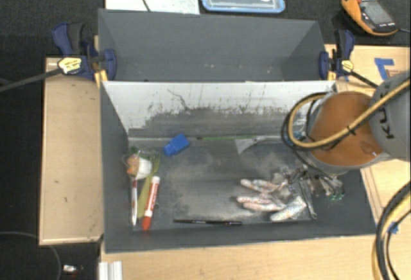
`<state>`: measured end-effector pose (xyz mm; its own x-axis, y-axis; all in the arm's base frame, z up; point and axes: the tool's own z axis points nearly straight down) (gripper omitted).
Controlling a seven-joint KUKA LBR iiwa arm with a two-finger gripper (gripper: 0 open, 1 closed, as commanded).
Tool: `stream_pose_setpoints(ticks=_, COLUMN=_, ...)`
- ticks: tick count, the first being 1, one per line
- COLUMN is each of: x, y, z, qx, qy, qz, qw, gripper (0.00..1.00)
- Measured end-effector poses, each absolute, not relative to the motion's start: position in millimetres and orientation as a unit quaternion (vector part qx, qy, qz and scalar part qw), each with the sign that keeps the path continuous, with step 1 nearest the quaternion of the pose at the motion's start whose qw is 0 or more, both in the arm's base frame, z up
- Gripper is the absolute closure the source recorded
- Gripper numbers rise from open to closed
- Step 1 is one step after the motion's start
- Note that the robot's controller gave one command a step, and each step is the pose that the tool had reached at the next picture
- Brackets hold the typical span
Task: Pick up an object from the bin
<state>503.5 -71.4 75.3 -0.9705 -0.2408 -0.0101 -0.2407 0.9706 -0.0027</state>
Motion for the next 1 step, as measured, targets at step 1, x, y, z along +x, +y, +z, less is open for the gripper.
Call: stream_pose_setpoints(ticks=1, x=503.5, y=-71.4, z=75.3, qx=-0.122, qy=0.993, qz=-0.001, qw=0.005, gripper=1.0)
